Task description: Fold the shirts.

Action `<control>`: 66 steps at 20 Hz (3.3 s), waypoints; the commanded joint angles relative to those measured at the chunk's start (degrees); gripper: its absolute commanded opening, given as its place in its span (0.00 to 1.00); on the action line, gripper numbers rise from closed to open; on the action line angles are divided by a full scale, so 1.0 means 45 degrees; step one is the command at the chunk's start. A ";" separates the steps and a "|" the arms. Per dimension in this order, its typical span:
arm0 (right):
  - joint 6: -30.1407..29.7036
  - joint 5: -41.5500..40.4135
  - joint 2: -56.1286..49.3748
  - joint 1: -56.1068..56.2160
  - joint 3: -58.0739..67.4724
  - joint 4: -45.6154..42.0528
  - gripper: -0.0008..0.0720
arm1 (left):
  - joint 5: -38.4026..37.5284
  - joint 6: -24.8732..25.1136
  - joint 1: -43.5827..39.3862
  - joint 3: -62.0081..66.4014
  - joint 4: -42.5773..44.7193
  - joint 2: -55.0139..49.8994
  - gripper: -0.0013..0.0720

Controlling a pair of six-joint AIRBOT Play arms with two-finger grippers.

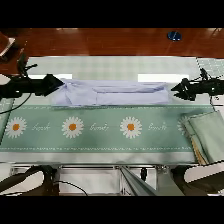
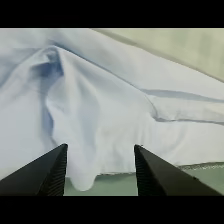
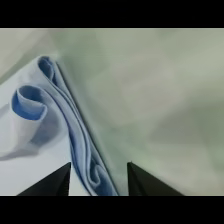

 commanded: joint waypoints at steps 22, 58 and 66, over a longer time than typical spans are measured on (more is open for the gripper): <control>-0.1093 0.2220 0.9408 0.1229 -0.2642 -0.0879 0.04 | 0.3342 0.0311 -0.7592 0.1302 -0.1710 -0.2565 0.04; 0.0238 -0.1953 0.2866 1.0263 0.2142 0.1005 0.04 | 0.0806 -0.1715 -0.2492 -0.4726 -0.0019 0.7193 0.05; 0.1370 -0.1603 -0.1972 1.1589 0.5974 0.1836 0.30 | 0.1190 -0.2016 -0.2487 -0.6416 -0.0024 0.8063 0.05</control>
